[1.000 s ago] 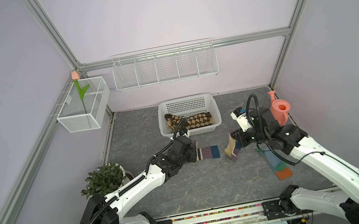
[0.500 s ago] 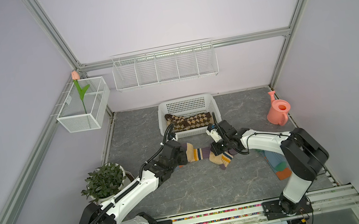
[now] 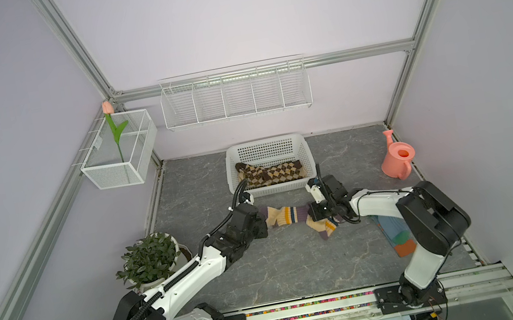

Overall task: Place the socks together as a pair
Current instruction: Place the sock in the sock.

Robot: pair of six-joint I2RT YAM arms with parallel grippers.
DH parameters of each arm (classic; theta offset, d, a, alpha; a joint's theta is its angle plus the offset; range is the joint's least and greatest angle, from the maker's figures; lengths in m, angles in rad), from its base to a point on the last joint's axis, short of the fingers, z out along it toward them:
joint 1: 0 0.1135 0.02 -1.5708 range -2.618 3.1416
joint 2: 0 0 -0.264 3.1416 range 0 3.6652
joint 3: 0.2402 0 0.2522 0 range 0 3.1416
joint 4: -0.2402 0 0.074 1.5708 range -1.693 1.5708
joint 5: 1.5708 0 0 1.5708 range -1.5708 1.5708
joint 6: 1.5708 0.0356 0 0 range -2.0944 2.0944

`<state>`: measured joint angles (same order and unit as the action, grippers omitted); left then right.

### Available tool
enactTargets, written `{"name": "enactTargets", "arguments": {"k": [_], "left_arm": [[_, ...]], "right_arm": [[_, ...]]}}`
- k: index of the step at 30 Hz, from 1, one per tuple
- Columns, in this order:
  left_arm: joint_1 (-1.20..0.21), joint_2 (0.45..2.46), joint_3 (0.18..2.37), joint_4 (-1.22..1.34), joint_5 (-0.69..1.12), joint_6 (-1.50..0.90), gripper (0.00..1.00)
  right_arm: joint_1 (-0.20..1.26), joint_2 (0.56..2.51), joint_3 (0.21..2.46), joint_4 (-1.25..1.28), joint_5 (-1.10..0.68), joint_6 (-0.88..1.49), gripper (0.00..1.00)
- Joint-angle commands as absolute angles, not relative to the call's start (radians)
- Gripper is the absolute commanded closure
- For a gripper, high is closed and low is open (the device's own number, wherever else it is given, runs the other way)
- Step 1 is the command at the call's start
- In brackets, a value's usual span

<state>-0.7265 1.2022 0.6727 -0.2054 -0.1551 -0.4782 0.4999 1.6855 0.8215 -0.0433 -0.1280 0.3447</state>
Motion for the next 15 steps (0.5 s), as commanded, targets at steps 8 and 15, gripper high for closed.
{"name": "enactTargets", "arguments": {"k": [8, 15], "left_arm": [[-0.723, 1.261, 0.687, -0.152, -0.066, -0.525, 1.00], [-0.752, 1.347, 0.702, -0.124, -0.004, -0.529, 1.00]], "right_arm": [[0.516, 1.557, 0.791, -0.449, -0.027, 0.279, 0.93], [0.654, 1.366, 0.766, -0.547, -0.108, 0.282, 0.92]]}}
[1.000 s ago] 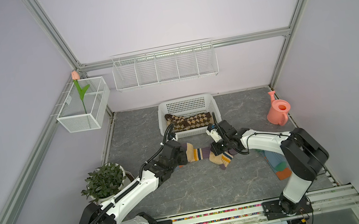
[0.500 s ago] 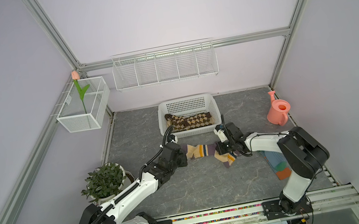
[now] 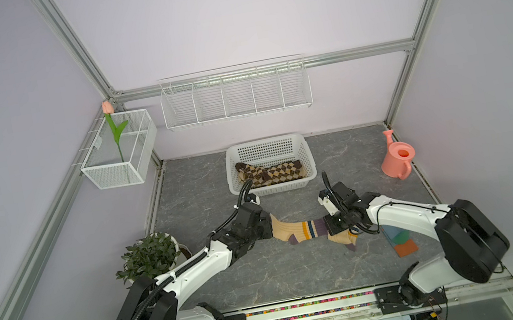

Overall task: Place the socks together as a pair
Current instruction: Place the sock in the sock.

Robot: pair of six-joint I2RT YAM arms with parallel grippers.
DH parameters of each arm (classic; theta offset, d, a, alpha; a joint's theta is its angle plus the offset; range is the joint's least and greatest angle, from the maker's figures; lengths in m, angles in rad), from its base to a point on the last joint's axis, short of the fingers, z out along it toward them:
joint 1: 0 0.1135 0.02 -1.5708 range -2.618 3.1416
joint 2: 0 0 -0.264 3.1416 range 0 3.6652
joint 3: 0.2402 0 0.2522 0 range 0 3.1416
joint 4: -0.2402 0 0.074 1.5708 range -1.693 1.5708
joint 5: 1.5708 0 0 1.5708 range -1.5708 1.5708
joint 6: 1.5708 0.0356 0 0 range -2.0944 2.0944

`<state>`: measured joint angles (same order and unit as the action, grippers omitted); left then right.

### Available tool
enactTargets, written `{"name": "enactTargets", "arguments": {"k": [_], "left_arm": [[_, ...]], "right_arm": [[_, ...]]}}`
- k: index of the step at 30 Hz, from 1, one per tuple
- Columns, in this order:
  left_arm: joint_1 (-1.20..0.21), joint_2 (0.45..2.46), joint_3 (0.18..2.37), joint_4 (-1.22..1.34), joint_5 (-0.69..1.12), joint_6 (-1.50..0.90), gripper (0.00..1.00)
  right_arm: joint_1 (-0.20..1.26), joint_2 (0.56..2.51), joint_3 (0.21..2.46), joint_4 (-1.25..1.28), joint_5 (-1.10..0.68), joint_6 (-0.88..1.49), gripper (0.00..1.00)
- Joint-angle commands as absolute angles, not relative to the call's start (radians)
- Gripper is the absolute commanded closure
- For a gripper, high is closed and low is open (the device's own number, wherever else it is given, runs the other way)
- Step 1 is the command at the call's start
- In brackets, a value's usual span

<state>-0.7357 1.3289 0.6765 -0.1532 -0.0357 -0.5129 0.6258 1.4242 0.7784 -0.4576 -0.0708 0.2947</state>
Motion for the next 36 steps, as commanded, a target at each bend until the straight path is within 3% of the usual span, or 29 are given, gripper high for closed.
{"name": "enactTargets", "arguments": {"k": [1, 8, 14, 18, 25, 36], "left_arm": [[-0.762, 1.348, 0.696, -0.121, -0.012, -0.531, 1.00], [-0.773, 1.255, 0.600, -0.020, 0.019, -0.546, 1.00], [-0.773, 1.219, 0.586, -0.001, 0.040, -0.528, 1.00], [-0.773, 1.214, 0.564, 0.040, 0.046, -0.532, 1.00], [-0.773, 1.219, 0.545, 0.071, 0.017, -0.532, 1.00], [-0.766, 1.121, 0.509, 0.089, -0.037, -0.533, 1.00]], "right_arm": [[0.657, 1.333, 0.766, -0.550, -0.102, 0.287, 0.92], [0.658, 1.189, 0.837, -0.449, -0.086, 0.302, 0.93], [0.656, 1.277, 1.085, -0.501, -0.034, 0.229, 0.92], [0.660, 1.367, 1.175, -0.461, -0.112, 0.217, 0.92], [0.747, 1.528, 1.153, -0.336, -0.234, 0.255, 0.92], [0.788, 1.626, 1.055, -0.179, -0.392, 0.314, 0.92]]}}
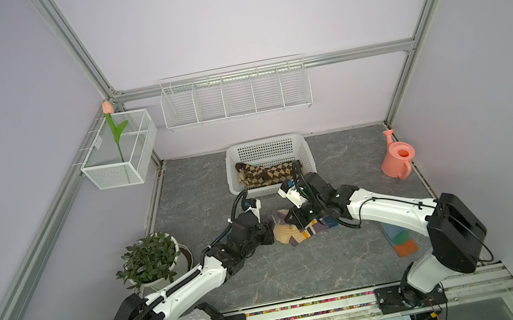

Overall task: Place the socks together as a pair
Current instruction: Place the sock in the sock.

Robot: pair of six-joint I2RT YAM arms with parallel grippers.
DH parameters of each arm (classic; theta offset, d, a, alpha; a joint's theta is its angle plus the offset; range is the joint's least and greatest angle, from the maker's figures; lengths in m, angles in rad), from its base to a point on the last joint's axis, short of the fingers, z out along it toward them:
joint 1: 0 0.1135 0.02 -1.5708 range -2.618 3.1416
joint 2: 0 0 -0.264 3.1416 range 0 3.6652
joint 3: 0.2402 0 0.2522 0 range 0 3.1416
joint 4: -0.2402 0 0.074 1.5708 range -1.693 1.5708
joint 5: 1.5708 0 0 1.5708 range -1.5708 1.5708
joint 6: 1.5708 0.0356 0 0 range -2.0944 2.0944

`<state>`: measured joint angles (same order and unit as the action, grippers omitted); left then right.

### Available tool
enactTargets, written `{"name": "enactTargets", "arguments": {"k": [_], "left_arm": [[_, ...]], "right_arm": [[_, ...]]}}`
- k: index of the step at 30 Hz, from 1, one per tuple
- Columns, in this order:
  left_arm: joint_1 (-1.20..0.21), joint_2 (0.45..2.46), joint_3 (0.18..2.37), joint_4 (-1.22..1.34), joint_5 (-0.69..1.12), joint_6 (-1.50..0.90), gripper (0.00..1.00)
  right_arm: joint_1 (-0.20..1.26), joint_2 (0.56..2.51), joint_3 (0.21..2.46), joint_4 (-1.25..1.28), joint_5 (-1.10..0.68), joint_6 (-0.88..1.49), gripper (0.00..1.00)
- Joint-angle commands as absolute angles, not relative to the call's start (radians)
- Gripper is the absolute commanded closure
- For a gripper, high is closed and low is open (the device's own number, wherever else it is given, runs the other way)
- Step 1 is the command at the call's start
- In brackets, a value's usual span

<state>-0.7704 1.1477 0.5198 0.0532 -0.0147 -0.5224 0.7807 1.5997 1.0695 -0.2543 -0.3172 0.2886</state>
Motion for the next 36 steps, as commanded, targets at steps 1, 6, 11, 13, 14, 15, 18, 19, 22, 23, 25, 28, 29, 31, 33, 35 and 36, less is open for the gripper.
{"name": "enactTargets", "arguments": {"k": [1, 6, 11, 13, 14, 15, 18, 19, 22, 23, 25, 28, 29, 31, 33, 35, 36], "left_arm": [[-0.767, 1.118, 0.510, 0.092, -0.032, -0.533, 1.00], [-0.767, 1.129, 0.510, 0.108, -0.009, -0.535, 1.00], [-0.767, 1.132, 0.514, 0.114, 0.011, -0.535, 1.00], [-0.767, 1.132, 0.519, 0.112, 0.022, -0.536, 0.95], [-0.767, 1.134, 0.521, 0.110, 0.027, -0.535, 0.93], [-0.767, 1.139, 0.521, 0.108, 0.031, -0.538, 0.89], [-0.767, 1.165, 0.529, 0.108, 0.049, -0.536, 0.84], [-0.767, 1.175, 0.528, 0.111, 0.053, -0.540, 0.83], [-0.765, 1.194, 0.529, 0.117, 0.066, -0.544, 0.79], [-0.765, 1.196, 0.528, 0.116, 0.067, -0.545, 0.76], [-0.760, 1.192, 0.528, 0.103, 0.064, -0.542, 0.69], [-0.741, 1.157, 0.527, 0.049, 0.031, -0.534, 0.57], [-0.737, 1.139, 0.526, 0.022, 0.005, -0.530, 0.56], [-0.725, 1.093, 0.528, -0.049, -0.079, -0.521, 0.54], [-0.718, 1.055, 0.533, -0.112, -0.156, -0.509, 0.54], [-0.717, 1.030, 0.534, -0.158, -0.232, -0.508, 0.54], [-0.716, 1.024, 0.534, -0.171, -0.267, -0.515, 0.54]], "right_arm": [[0.794, 1.632, 1.055, -0.169, -0.396, 0.320, 0.92], [0.806, 1.627, 1.021, -0.052, -0.409, 0.390, 0.92], [0.815, 1.663, 1.028, -0.018, -0.413, 0.422, 0.91], [0.818, 1.668, 1.026, -0.011, -0.407, 0.425, 0.91], [0.818, 1.669, 1.024, -0.009, -0.405, 0.426, 0.91], [0.819, 1.670, 1.022, -0.005, -0.402, 0.427, 0.90], [0.820, 1.677, 1.016, 0.000, -0.401, 0.426, 0.89], [0.820, 1.682, 1.016, 0.001, -0.402, 0.426, 0.89], [0.821, 1.701, 1.010, 0.015, -0.409, 0.432, 0.89], [0.821, 1.708, 1.009, 0.020, -0.411, 0.434, 0.89], [0.821, 1.721, 1.009, 0.032, -0.417, 0.439, 0.88], [0.825, 1.733, 1.012, 0.044, -0.433, 0.448, 0.85], [0.827, 1.735, 1.015, 0.047, -0.447, 0.450, 0.83], [0.827, 1.734, 1.012, 0.068, -0.477, 0.461, 0.77], [0.826, 1.721, 1.000, 0.098, -0.508, 0.477, 0.68], [0.818, 1.694, 0.987, 0.114, -0.534, 0.488, 0.60], [0.811, 1.676, 0.979, 0.115, -0.542, 0.491, 0.55]]}}
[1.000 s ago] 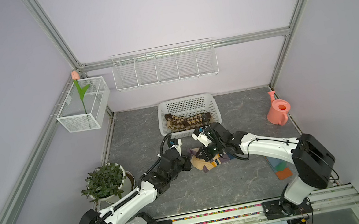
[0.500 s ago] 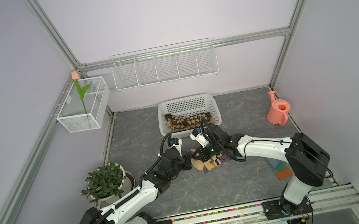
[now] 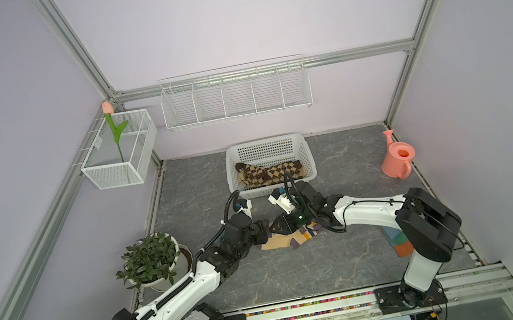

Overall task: Place the socks together as a pair
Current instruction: Place the sock in the sock, then adjust the sock to the sock.

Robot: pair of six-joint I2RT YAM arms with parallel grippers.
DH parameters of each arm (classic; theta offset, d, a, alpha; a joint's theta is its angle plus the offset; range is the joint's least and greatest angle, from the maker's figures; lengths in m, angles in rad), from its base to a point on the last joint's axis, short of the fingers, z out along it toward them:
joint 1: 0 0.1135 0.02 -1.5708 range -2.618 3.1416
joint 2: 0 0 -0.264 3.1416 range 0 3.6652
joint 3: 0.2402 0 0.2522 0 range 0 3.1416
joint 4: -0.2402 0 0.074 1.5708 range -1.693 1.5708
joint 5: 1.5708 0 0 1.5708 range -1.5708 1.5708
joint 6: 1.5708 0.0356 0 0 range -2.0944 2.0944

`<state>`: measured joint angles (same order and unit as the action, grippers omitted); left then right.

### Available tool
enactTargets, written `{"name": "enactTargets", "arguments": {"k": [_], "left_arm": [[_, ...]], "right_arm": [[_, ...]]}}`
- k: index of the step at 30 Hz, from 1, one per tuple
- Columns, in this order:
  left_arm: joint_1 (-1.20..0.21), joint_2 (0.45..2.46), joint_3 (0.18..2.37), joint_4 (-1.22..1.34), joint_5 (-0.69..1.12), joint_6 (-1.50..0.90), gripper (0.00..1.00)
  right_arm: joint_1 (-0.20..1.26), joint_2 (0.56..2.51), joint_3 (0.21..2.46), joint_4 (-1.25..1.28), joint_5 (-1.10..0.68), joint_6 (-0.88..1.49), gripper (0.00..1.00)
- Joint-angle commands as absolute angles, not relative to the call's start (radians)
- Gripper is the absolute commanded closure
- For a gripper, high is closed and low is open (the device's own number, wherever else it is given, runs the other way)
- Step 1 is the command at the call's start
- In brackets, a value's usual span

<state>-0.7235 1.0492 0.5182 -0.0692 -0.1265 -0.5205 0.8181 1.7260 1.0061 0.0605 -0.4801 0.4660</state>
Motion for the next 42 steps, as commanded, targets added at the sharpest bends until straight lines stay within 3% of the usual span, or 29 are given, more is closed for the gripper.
{"name": "enactTargets", "arguments": {"k": [1, 6, 12, 17, 25, 33, 37, 42], "left_arm": [[-0.716, 1.022, 0.534, -0.181, -0.292, -0.523, 0.54], [-0.716, 1.077, 0.567, -0.223, -0.302, -0.554, 0.60], [-0.716, 1.251, 0.681, -0.340, -0.141, -0.589, 0.64], [-0.716, 1.396, 0.705, -0.277, -0.003, -0.621, 0.65], [-0.718, 1.527, 0.775, -0.313, -0.015, -0.615, 0.64], [-0.719, 1.548, 0.783, -0.278, -0.006, -0.619, 0.83], [-0.719, 1.543, 0.793, -0.280, -0.008, -0.615, 0.94], [-0.721, 1.532, 0.789, -0.272, 0.000, -0.609, 1.00]], "right_arm": [[0.802, 1.651, 0.968, 0.112, -0.547, 0.492, 0.51], [0.730, 1.499, 0.906, -0.016, -0.492, 0.431, 0.45], [0.626, 1.331, 0.828, -0.307, -0.225, 0.293, 0.44], [0.516, 1.278, 0.747, -0.311, -0.196, 0.290, 0.42], [0.401, 1.304, 0.732, -0.326, -0.151, 0.280, 0.37], [0.304, 1.333, 0.746, -0.325, -0.098, 0.267, 0.37], [0.280, 1.407, 0.759, -0.323, -0.049, 0.254, 0.31], [0.268, 1.511, 0.778, -0.268, -0.074, 0.267, 0.31]]}}
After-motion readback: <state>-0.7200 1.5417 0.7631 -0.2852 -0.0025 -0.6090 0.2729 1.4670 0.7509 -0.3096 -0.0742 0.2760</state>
